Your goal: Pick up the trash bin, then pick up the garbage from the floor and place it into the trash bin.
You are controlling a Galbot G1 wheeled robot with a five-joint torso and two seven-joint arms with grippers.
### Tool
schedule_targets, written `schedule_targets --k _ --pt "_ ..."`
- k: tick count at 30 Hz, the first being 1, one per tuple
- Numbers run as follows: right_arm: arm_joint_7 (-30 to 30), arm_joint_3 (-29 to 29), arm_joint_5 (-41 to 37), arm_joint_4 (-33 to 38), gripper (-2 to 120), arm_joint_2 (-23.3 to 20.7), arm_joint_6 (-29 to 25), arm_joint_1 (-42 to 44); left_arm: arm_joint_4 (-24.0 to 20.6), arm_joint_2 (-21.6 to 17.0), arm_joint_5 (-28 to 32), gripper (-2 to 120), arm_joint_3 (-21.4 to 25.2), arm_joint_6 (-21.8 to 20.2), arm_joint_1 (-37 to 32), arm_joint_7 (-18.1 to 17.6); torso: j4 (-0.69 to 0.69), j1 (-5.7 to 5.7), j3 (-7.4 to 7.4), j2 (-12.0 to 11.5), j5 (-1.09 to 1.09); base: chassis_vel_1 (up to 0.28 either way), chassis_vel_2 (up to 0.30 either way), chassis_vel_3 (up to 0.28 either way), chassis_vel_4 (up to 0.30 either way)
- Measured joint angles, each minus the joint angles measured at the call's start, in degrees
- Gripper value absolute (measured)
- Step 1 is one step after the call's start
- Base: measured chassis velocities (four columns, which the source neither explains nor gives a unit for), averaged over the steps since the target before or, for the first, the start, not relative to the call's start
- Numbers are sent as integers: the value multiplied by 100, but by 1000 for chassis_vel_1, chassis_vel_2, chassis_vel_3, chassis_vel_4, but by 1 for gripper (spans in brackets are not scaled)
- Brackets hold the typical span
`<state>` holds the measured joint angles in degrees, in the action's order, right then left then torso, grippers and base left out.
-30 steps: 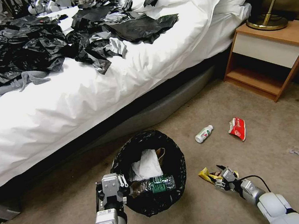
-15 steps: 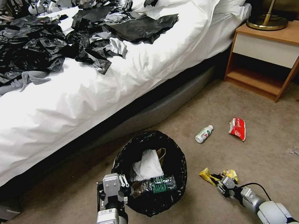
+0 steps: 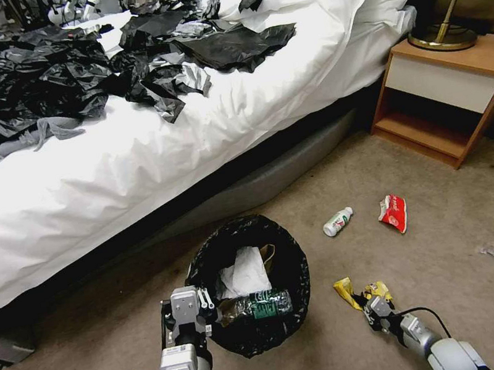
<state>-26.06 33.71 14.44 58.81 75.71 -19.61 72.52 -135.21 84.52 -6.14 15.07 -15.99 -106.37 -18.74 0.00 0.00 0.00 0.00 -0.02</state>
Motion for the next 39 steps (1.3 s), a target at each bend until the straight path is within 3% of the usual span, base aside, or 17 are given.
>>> schedule_targets --k 7,8,10,13,14,16,17,19,25,31,39 --pt "316 -33 -512 651 0 2 -23 205 2 -2 20 1 2 2 11 4 -3 0 -1 0 1 0 0 0 0" --pt "450 -38 -935 1267 0 2 -141 355 27 -1 36 1 5 4 24 5 -2 0 -1 0 2 0 0 0 0" --pt "498 -29 -1041 1509 0 2 -199 405 39 0 41 1 6 4 30 5 -2 0 -1 0 2 0 0 0 0" --pt "674 15 -1534 2969 0 -37 -357 720 88 2 58 1 -22 4 62 11 -2 0 -1 0 1 0 0 0 0" --pt "674 15 -1534 2969 0 -37 -357 720 88 2 58 1 -22 4 62 11 -2 0 -1 0 1 0 0 0 0" --pt "687 -51 -1799 4022 0 -71 -344 908 137 0 69 1 -65 1 87 23 0 0 0 0 4 0 0 0 0" --pt "687 -51 -1799 4022 0 -71 -344 908 137 0 69 1 -65 1 87 23 0 0 0 0 4 0 0 0 0" --pt "672 -194 -1900 4795 0 -72 -338 1067 161 -7 101 1 -95 -13 98 37 0 0 0 0 4 0 0 0 0" --pt "624 -621 -1824 5996 0 -61 -336 1385 163 -40 172 1 -108 -36 100 56 0 0 0 0 2 0 0 0 0" --pt "568 -1146 -1493 6473 0 -117 -371 1772 169 -46 177 1 -168 -42 61 61 -1 0 0 0 3 0 0 0 0" --pt "511 -1708 -949 6027 0 -125 -609 2074 144 -50 174 1 -207 -42 60 66 -1 0 0 0 1 0 0 0 0"
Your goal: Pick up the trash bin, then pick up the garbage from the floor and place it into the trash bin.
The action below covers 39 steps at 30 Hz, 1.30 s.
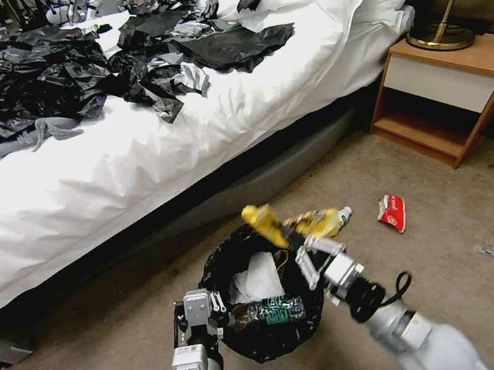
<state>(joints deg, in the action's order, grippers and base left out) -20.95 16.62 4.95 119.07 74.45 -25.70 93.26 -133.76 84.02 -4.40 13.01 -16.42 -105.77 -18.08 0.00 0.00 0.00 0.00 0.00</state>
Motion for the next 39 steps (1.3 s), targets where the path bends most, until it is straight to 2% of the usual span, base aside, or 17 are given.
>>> schedule_targets --k 12,21,25,29,39 --pt "-32 -150 106 -941 0 38 -50 -200 -78 -15 -4 1 -20 0 -35 2 1 0 0 0 0 0 0 0 0" --pt "-17 -238 130 -1348 0 26 71 -434 -127 -7 -27 1 -49 -2 -51 3 0 0 0 0 0 0 0 0 0" --pt "85 -387 136 -1496 0 -7 282 -488 -138 3 -51 1 -60 -3 -55 2 1 0 0 0 0 0 0 0 0" --pt "651 -731 -383 -1478 0 -135 1127 -502 -179 7 -127 1 -139 -4 -88 2 0 0 0 0 0 0 0 0 0" --pt "914 -897 -649 -1526 0 -199 1727 -658 -249 14 -239 1 -296 -3 -156 5 1 0 0 0 0 0 0 0 0"
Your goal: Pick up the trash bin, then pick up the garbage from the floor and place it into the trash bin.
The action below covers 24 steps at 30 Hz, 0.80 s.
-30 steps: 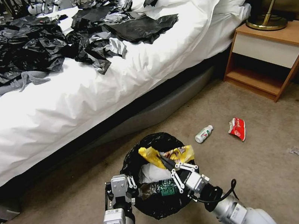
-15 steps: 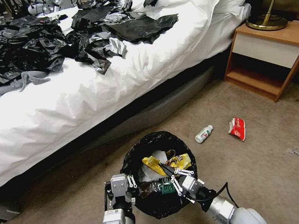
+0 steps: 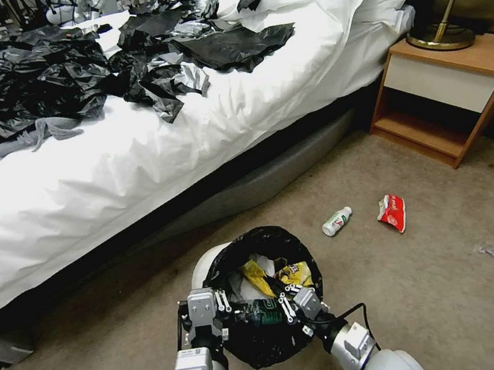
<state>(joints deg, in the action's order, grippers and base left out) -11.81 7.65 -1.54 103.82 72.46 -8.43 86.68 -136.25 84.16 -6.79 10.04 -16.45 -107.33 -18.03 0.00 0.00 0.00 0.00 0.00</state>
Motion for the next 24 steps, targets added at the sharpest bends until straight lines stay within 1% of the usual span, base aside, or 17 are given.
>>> schedule_targets --k 3,14,24 --pt "104 -38 -62 -77 0 3 173 -35 -5 5 -66 1 -77 12 -40 13 0 0 0 0 0 0 0 0 0" --pt "116 -69 -72 108 0 22 281 22 3 26 -128 1 -125 53 -40 8 0 0 0 0 1 0 0 0 0" --pt "83 -138 2 113 0 22 287 98 17 42 -138 1 -140 53 -24 8 0 0 0 0 0 0 0 0 0"
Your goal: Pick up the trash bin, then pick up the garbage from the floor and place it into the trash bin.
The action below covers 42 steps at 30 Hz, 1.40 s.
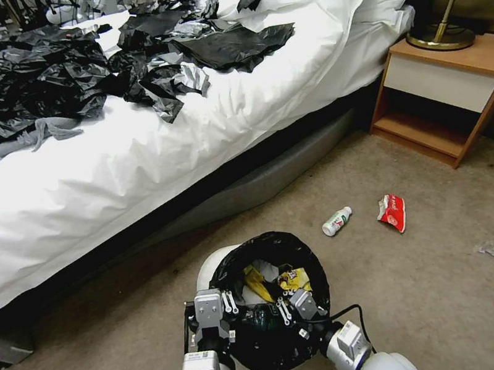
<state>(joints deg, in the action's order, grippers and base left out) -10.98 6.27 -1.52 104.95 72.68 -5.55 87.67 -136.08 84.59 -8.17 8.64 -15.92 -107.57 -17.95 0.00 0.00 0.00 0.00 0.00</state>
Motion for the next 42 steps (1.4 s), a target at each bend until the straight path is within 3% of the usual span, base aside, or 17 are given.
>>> schedule_targets --k 7,18,23,25,27,31,35,42 --pt "-73 29 92 63 0 -7 -31 26 48 12 2 1 -6 2 20 -2 0 0 0 0 0 0 0 0 0" --pt "-32 44 109 157 45 -28 -65 85 67 18 16 1 -7 3 43 -13 0 0 0 0 0 0 0 0 0" --pt "-33 45 104 275 57 -55 -68 125 94 17 36 1 9 3 66 -1 0 0 0 0 0 0 0 0 0" --pt "-33 59 99 371 70 -88 -68 172 104 10 51 1 6 4 74 -2 0 0 0 0 0 0 0 0 0" --pt "-33 64 100 378 73 -93 -72 182 105 8 52 1 1 4 76 -2 0 0 0 0 0 0 0 0 0" --pt "-35 104 139 430 92 -113 -145 254 107 -11 68 1 4 -3 80 0 0 0 0 0 0 0 0 0 0" --pt "-37 124 161 615 100 -161 -168 338 118 -21 110 1 55 -12 98 0 0 0 0 0 0 0 0 0 0" --pt "-51 249 299 990 100 -264 -292 550 196 -25 169 1 140 -31 155 0 0 0 0 0 0 0 0 0 0"
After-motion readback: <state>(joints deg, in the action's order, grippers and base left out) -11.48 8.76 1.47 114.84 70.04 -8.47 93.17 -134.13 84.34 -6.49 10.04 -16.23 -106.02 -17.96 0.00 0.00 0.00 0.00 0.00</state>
